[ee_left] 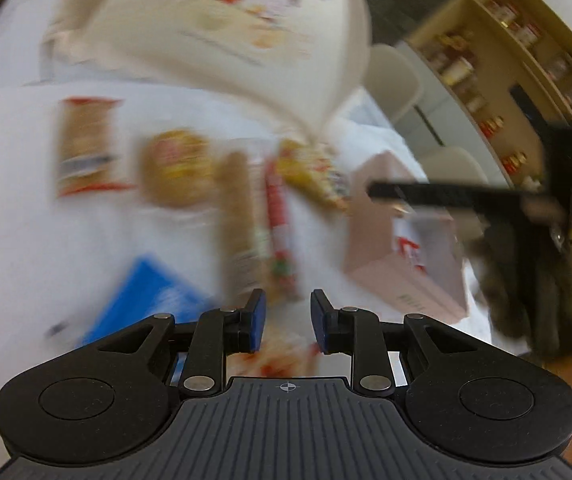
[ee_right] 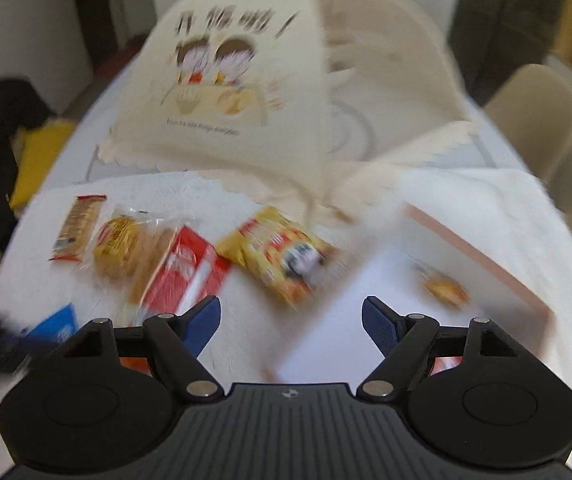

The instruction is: Organize snacks

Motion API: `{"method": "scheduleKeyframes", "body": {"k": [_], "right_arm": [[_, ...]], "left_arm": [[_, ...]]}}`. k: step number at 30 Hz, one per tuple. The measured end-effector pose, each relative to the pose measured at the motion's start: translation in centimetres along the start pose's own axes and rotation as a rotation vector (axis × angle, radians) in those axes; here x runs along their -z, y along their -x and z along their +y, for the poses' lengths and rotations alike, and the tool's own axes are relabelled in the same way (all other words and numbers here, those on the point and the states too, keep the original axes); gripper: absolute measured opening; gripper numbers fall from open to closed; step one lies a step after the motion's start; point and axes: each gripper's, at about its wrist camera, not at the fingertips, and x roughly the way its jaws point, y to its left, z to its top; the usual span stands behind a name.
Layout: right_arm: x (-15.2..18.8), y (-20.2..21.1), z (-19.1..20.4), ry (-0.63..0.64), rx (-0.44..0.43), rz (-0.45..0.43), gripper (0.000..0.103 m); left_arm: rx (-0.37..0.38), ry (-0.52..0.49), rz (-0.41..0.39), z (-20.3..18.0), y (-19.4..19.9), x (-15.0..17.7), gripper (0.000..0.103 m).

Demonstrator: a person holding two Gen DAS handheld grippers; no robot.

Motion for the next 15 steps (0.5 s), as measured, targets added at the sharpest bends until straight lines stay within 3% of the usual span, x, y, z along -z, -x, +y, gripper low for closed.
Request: {"method": "scheduleKeyframes", "body": {"k": [3,8,12,15], "right_arm": [[-3.4,-4.7,1.6,0.072,0.054,0.055,0.078],[-7.1,-10.5,-0.1,-0.114,0.069,0.107,0.078],[-6.1,-12.9,-0.7,-0.269,0.032,0.219,0.075],[-3.7,-10.9,1.8,-0.235,-0.052,0.225,0.066]], "left_arm": [[-0.006,0.068,0.009,3.3,1.5,1.0,0.028],[-0.020,0.168,0.020,7.0,2.9,2.8,0.028],[-0.034,0.160,0.081,7.8,2.5,4.0,0.028],[-0.026,0.136,0.092,7.6,2.8,4.2,0.028]]}}
